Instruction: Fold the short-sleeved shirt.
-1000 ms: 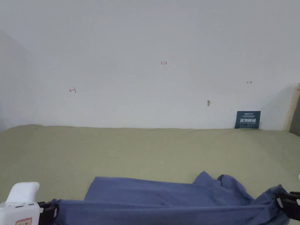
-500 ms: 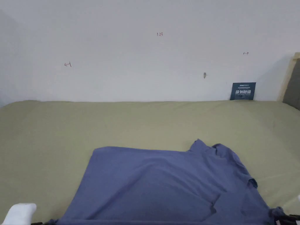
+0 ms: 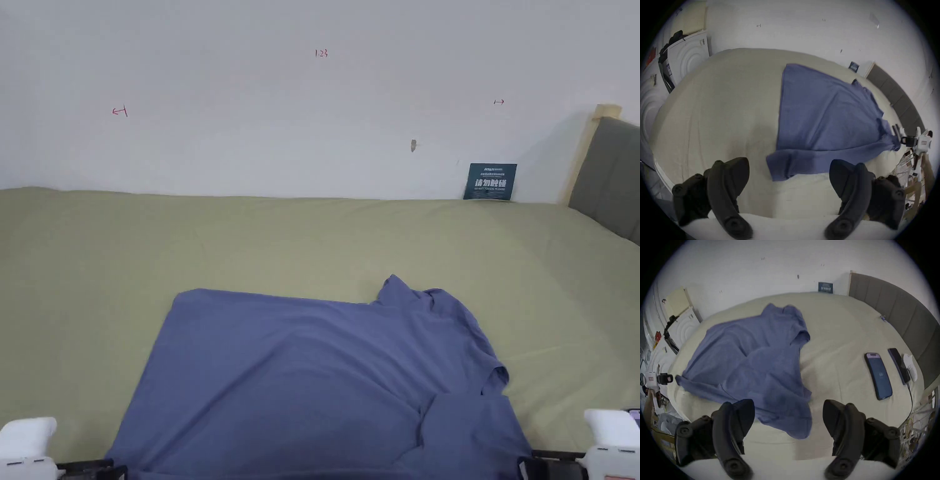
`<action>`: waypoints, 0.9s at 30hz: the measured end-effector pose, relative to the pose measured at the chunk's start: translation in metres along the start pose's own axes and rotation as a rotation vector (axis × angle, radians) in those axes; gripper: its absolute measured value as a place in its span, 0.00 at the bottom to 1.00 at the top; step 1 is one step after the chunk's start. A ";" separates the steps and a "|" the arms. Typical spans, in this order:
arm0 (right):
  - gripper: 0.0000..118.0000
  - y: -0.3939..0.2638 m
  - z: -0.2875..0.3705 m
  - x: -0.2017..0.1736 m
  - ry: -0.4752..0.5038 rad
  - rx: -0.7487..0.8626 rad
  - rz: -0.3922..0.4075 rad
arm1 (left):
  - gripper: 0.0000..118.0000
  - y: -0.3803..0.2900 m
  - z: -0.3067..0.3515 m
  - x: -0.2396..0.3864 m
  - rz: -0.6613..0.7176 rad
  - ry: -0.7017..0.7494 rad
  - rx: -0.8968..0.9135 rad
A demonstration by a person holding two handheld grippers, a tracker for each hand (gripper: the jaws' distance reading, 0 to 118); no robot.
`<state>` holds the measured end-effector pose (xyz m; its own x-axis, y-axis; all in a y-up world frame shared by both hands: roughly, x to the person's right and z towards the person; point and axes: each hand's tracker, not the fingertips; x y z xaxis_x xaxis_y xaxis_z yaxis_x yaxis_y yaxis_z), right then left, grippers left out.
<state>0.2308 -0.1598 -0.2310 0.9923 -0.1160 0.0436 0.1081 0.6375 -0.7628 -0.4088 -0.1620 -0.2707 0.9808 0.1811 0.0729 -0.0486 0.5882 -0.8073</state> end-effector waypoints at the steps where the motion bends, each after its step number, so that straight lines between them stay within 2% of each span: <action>1: 0.78 0.001 0.009 -0.002 -0.009 0.016 -0.010 | 0.89 0.003 0.008 0.000 0.014 -0.045 0.022; 5: 0.78 0.009 0.028 -0.006 -0.050 0.072 -0.057 | 0.88 0.007 0.031 0.007 0.047 -0.021 0.067; 7: 0.74 0.012 0.035 -0.009 -0.047 0.067 -0.075 | 0.77 0.002 0.045 0.015 0.064 -0.007 0.116; 8: 0.63 0.011 0.038 -0.010 -0.034 0.063 -0.073 | 0.61 0.000 0.048 0.017 0.073 -0.003 0.131; 9: 0.47 0.008 0.040 -0.014 -0.021 0.059 -0.063 | 0.43 -0.003 0.049 0.020 0.076 0.000 0.134; 11: 0.00 0.002 0.040 -0.019 0.005 0.066 -0.026 | 0.02 -0.011 0.048 0.023 0.080 0.031 0.137; 13: 0.00 -0.010 0.039 -0.024 -0.016 0.061 -0.013 | 0.00 -0.020 0.044 0.027 0.057 0.085 0.139; 16: 0.00 -0.023 0.036 -0.022 -0.004 0.025 -0.029 | 0.00 -0.028 0.028 0.012 0.097 0.042 0.088; 20: 0.00 -0.032 0.034 -0.024 -0.014 0.015 -0.042 | 0.00 -0.034 0.023 0.008 0.086 0.064 0.085; 21: 0.00 -0.030 0.027 -0.022 -0.020 0.011 -0.040 | 0.03 -0.033 0.022 0.006 0.080 0.061 0.093; 22: 0.00 -0.030 0.026 -0.021 -0.023 0.010 -0.041 | 0.16 -0.031 0.021 0.005 0.078 0.055 0.100; 23: 0.00 -0.031 0.026 -0.019 -0.024 0.011 -0.044 | 0.54 -0.029 0.019 0.004 0.081 0.054 0.110; 24: 0.00 -0.032 0.027 -0.018 -0.026 0.013 -0.047 | 0.83 -0.026 0.017 0.003 0.085 0.052 0.117; 26: 0.00 -0.030 0.024 -0.016 -0.036 0.016 -0.056 | 0.95 -0.018 0.006 0.001 0.106 0.037 0.106; 27: 0.00 -0.031 0.024 -0.014 -0.041 0.015 -0.061 | 0.98 -0.016 0.002 0.001 0.114 0.004 0.105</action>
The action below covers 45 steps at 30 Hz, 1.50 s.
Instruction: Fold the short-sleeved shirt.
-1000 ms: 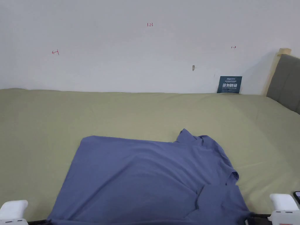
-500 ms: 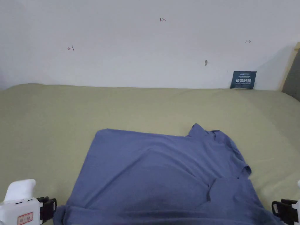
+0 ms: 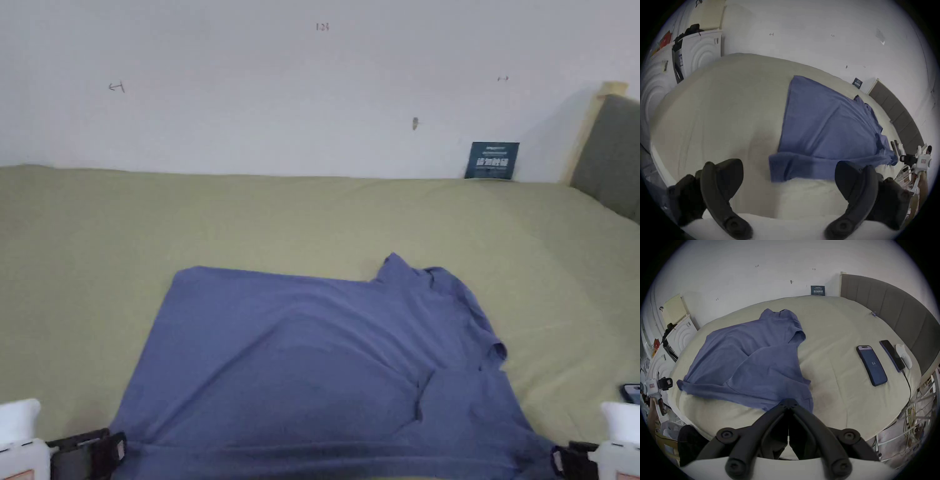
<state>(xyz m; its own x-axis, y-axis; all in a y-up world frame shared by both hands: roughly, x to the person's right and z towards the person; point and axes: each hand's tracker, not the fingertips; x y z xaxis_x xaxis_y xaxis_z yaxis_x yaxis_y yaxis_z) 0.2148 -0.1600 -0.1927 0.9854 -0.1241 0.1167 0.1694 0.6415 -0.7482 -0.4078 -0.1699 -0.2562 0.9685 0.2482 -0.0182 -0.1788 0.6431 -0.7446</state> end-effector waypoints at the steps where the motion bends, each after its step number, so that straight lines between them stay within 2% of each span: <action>1: 0.00 -0.001 0.000 0.002 -0.004 -0.003 -0.006 | 0.98 0.002 -0.003 -0.001 -0.003 -0.036 0.013; 2: 0.00 0.000 -0.002 0.002 -0.006 -0.007 -0.009 | 0.98 0.004 -0.008 -0.001 -0.006 -0.061 -0.007; 5: 0.00 -0.002 -0.005 0.003 -0.007 -0.025 -0.003 | 0.97 0.009 -0.030 0.005 -0.058 0.006 -0.067; 6: 0.00 -0.001 -0.007 0.002 -0.010 -0.024 0.002 | 0.95 0.009 -0.035 0.005 -0.072 0.020 -0.084; 7: 0.00 -0.001 -0.007 0.002 -0.014 -0.022 0.005 | 0.88 0.008 -0.038 0.007 -0.081 0.019 -0.100; 8: 0.00 -0.001 -0.007 0.002 -0.019 -0.014 0.007 | 0.67 0.008 -0.041 0.008 -0.077 0.009 -0.117; 9: 0.01 0.000 -0.007 0.003 -0.026 -0.007 0.003 | 0.41 0.008 -0.044 0.007 -0.072 0.012 -0.130; 10: 0.07 0.001 -0.008 0.005 -0.029 -0.003 0.000 | 0.18 0.007 -0.046 0.006 -0.063 0.029 -0.134; 11: 0.33 0.002 -0.010 0.007 -0.036 0.000 0.004 | 0.12 0.006 -0.045 0.006 -0.054 0.023 -0.123; 12: 0.65 0.004 -0.013 0.010 -0.035 -0.008 0.015 | 0.11 0.004 -0.043 0.003 -0.029 -0.002 -0.106; 13: 0.85 0.005 -0.019 0.012 -0.026 -0.052 0.034 | 0.09 0.005 -0.041 0.002 -0.015 -0.012 -0.107; 14: 0.87 0.003 -0.023 0.014 -0.020 -0.081 0.037 | 0.08 0.004 -0.040 0.003 -0.006 -0.018 -0.108; 16: 0.81 0.001 -0.030 0.015 0.000 -0.082 0.044 | 0.08 0.002 -0.041 0.004 -0.007 -0.016 -0.104; 18: 0.78 -0.002 -0.042 0.012 -0.029 -0.113 0.081 | 0.08 0.001 -0.039 0.006 -0.013 -0.018 -0.100; 19: 0.66 -0.003 -0.047 0.012 -0.035 -0.134 0.099 | 0.08 0.001 -0.042 0.005 -0.014 -0.017 -0.102; 20: 0.28 -0.004 -0.050 0.012 -0.030 -0.136 0.103 | 0.08 0.001 -0.042 0.005 -0.011 -0.016 -0.105; 21: 0.02 -0.005 -0.051 0.013 -0.023 -0.135 0.111 | 0.08 0.001 -0.041 0.005 -0.005 -0.016 -0.104; 24: 0.02 -0.002 -0.042 0.011 -0.005 -0.087 0.079 | 0.08 0.004 -0.039 0.006 0.006 -0.013 -0.106; 28: 0.02 0.008 -0.033 0.005 -0.014 -0.013 0.123 | 0.08 0.013 -0.032 0.008 0.008 -0.013 -0.092; 33: 0.02 0.039 -0.027 0.001 0.013 0.037 0.129 | 0.08 0.044 -0.028 0.011 0.032 -0.022 -0.068; 38: 0.02 0.086 -0.045 0.002 0.034 0.046 0.112 | 0.08 0.093 -0.042 0.023 -0.008 -0.004 -0.057; 45: 0.02 0.151 -0.096 -0.008 0.010 0.001 0.136 | 0.08 0.157 -0.099 0.039 -0.056 0.038 -0.122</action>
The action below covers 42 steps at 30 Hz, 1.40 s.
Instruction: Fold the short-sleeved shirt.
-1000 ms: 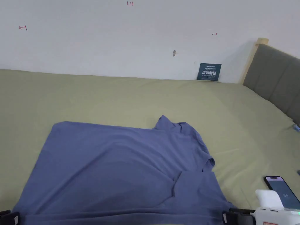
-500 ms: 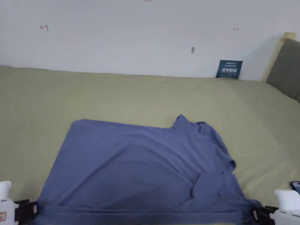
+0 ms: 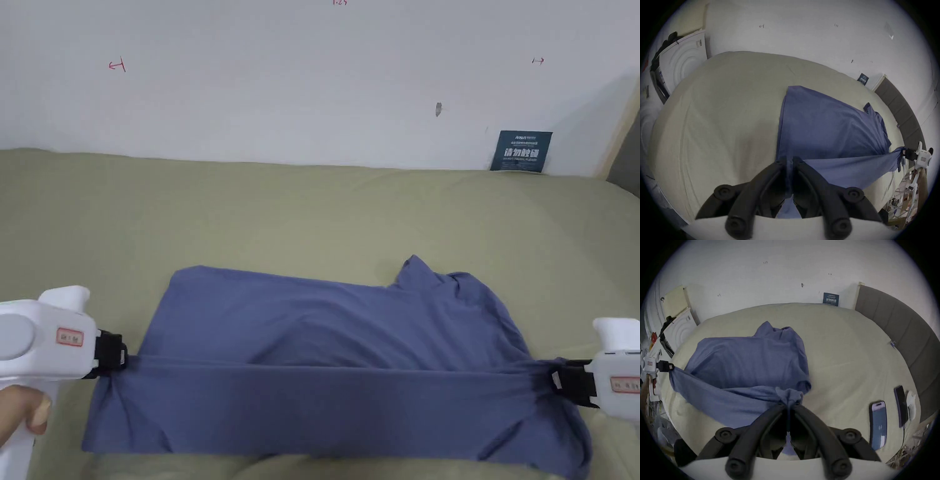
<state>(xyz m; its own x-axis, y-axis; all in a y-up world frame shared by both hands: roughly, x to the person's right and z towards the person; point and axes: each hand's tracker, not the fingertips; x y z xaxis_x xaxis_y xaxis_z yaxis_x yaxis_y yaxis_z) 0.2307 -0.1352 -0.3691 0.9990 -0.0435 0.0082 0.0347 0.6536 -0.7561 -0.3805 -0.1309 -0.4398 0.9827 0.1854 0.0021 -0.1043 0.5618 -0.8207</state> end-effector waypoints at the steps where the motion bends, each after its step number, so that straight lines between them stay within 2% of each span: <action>1: 0.02 0.005 -0.009 0.001 0.003 -0.017 -0.005 | 0.08 0.007 -0.008 0.001 -0.003 0.009 -0.009; 8: 0.02 0.016 -0.060 -0.004 -0.033 -0.077 -0.003 | 0.08 0.033 -0.053 0.005 -0.006 0.037 -0.069; 9: 0.02 0.016 -0.069 0.001 -0.031 -0.074 -0.011 | 0.11 0.034 -0.058 0.006 -0.010 0.043 -0.073; 10: 0.04 0.016 -0.073 0.001 -0.028 -0.063 -0.019 | 0.23 0.033 -0.061 0.006 -0.013 0.053 -0.073; 11: 0.15 0.016 -0.076 0.000 -0.024 -0.059 -0.025 | 0.56 0.033 -0.064 0.007 -0.008 0.072 -0.067; 12: 0.33 0.016 -0.079 0.000 -0.029 -0.067 -0.037 | 0.74 0.033 -0.066 0.007 -0.005 0.086 -0.064; 14: 0.47 0.016 -0.085 0.005 -0.110 -0.102 -0.069 | 0.78 0.029 -0.064 0.006 0.002 0.126 -0.071; 15: 0.54 0.014 -0.081 0.006 -0.108 -0.091 -0.079 | 0.77 0.027 -0.059 0.004 0.010 0.115 -0.067; 16: 0.68 0.011 -0.072 0.008 -0.085 -0.067 -0.101 | 0.76 0.024 -0.052 0.001 0.032 0.090 -0.056; 18: 0.65 0.008 -0.054 0.011 -0.043 -0.010 -0.132 | 0.76 0.016 -0.031 -0.001 0.040 0.071 -0.037; 20: 0.66 0.001 -0.032 0.007 -0.052 0.007 -0.118 | 0.76 0.002 -0.008 0.000 0.015 0.058 -0.010; 22: 0.65 -0.008 -0.006 -0.001 -0.054 0.016 -0.084 | 0.70 -0.016 0.012 0.003 -0.021 0.050 0.025; 23: 0.55 -0.015 0.006 -0.005 -0.044 0.015 -0.062 | 0.59 -0.028 0.022 0.004 -0.037 0.039 0.038; 24: 0.41 -0.022 0.015 -0.009 -0.036 0.005 -0.044 | 0.43 -0.038 0.028 0.005 -0.044 0.037 0.041; 25: 0.21 -0.029 0.023 -0.011 -0.029 -0.001 -0.031 | 0.22 -0.051 0.033 0.007 -0.057 0.039 0.045; 26: 0.00 -0.038 0.029 -0.014 -0.024 -0.002 -0.031 | 0.12 -0.061 0.035 0.006 -0.067 0.035 0.050; 27: 0.00 -0.050 0.034 -0.018 -0.023 -0.009 -0.032 | 0.11 -0.073 0.035 0.005 -0.088 0.031 0.046; 29: 0.00 -0.068 0.034 -0.015 -0.001 -0.035 -0.039 | 0.00 -0.097 0.032 0.002 -0.085 0.010 -0.017; 32: 0.00 -0.092 0.032 -0.017 -0.011 -0.078 -0.045 | 0.00 -0.121 0.024 -0.009 -0.017 -0.013 -0.060; 35: 0.00 -0.099 0.031 -0.013 0.000 -0.104 -0.051 | 0.00 -0.130 0.017 -0.023 -0.009 -0.005 -0.077; 42: 0.00 -0.090 0.028 -0.009 -0.020 -0.086 -0.062 | 0.00 -0.090 0.010 -0.024 0.011 -0.022 -0.040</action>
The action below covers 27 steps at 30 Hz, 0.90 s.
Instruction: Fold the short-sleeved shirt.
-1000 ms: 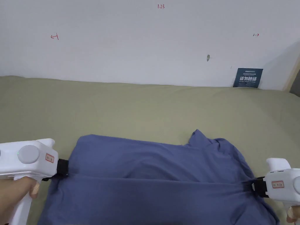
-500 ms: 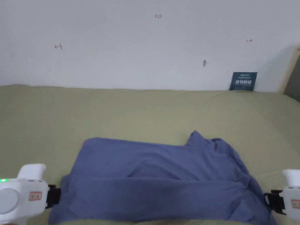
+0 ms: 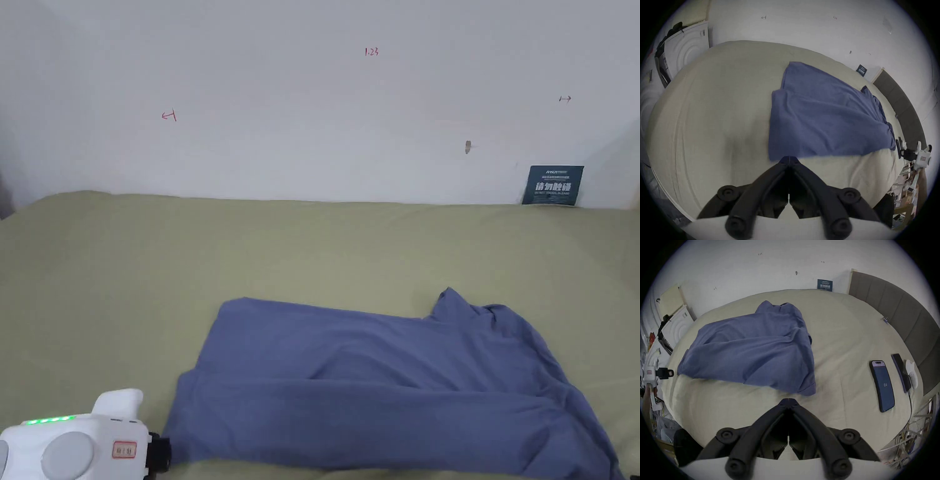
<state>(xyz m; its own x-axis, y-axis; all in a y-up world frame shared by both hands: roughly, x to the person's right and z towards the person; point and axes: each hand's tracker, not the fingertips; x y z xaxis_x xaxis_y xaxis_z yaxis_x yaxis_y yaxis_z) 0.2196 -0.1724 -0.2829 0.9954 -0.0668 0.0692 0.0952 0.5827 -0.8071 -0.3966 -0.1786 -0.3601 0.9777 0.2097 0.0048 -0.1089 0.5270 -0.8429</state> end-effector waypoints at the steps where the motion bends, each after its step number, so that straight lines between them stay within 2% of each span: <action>1: 0.00 0.001 -0.002 0.000 0.000 0.002 -0.003 | 0.00 0.008 -0.005 0.000 -0.005 0.006 0.013; 4: 0.00 0.004 -0.003 0.000 0.003 0.009 -0.001 | 0.02 0.027 -0.022 0.005 -0.014 0.012 0.011; 5: 0.00 0.005 -0.005 0.000 0.003 0.009 0.001 | 0.14 0.032 -0.027 0.004 -0.011 0.020 0.002; 6: 0.00 0.007 -0.006 0.001 0.003 0.008 0.003 | 0.31 0.037 -0.032 0.004 0.000 0.049 -0.024; 7: 0.00 0.007 -0.004 -0.001 0.003 0.009 0.004 | 0.52 0.040 -0.037 0.003 0.000 0.071 -0.029; 8: 0.00 0.008 -0.004 0.000 0.012 0.007 0.001 | 0.80 0.042 -0.041 0.008 -0.003 0.077 -0.029; 9: 0.00 0.009 -0.005 0.002 0.025 0.001 -0.007 | 0.91 0.042 -0.043 0.007 -0.005 0.071 -0.025; 10: 0.00 0.010 -0.007 0.004 0.037 -0.003 -0.019 | 0.91 0.042 -0.045 0.005 -0.010 0.051 -0.014; 13: 0.00 0.014 -0.012 0.009 0.031 -0.006 -0.024 | 0.91 0.042 -0.053 0.007 -0.013 0.019 -0.076; 14: 0.00 0.016 -0.013 0.010 0.025 -0.004 -0.023 | 0.87 0.040 -0.059 0.006 -0.022 0.037 -0.107; 16: 0.00 0.017 -0.019 0.015 0.022 0.004 -0.033 | 0.67 0.034 -0.059 0.013 -0.040 0.061 -0.143; 17: 0.07 0.019 -0.021 0.016 0.009 0.011 -0.047 | 0.55 0.031 -0.057 0.014 -0.063 0.142 -0.116; 18: 0.20 0.020 -0.022 0.016 -0.016 0.017 -0.059 | 0.49 0.030 -0.051 0.012 -0.061 0.143 -0.088; 19: 0.43 0.020 -0.025 0.018 -0.025 0.020 -0.062 | 0.40 0.030 -0.048 0.010 -0.043 0.119 -0.093; 20: 0.76 0.021 -0.029 0.020 -0.018 0.017 -0.059 | 0.25 0.031 -0.043 0.014 -0.028 0.107 -0.093; 21: 0.88 0.023 -0.034 0.021 -0.010 0.003 -0.055 | 0.12 0.031 -0.040 0.014 -0.029 0.114 -0.092; 22: 0.89 0.024 -0.039 0.022 -0.002 -0.008 -0.056 | 0.06 0.032 -0.038 0.012 -0.029 0.094 -0.090; 23: 0.86 0.024 -0.043 0.021 0.010 -0.009 -0.060 | 0.06 0.031 -0.036 0.011 -0.020 0.048 -0.086; 26: 0.85 0.028 -0.063 0.021 0.016 -0.030 -0.088 | 0.06 0.029 -0.036 0.019 -0.020 0.074 -0.088; 27: 0.80 0.029 -0.069 0.019 0.015 -0.042 -0.093 | 0.06 0.028 -0.036 0.020 -0.025 0.077 -0.084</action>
<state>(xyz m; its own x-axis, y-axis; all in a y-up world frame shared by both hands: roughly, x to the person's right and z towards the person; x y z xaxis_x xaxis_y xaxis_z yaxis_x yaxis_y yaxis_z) 0.2405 -0.2126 -0.3449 0.9818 -0.1317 0.1365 0.1865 0.5389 -0.8215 -0.3736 -0.1897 -0.4031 0.9912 0.1319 -0.0123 -0.0722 0.4596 -0.8852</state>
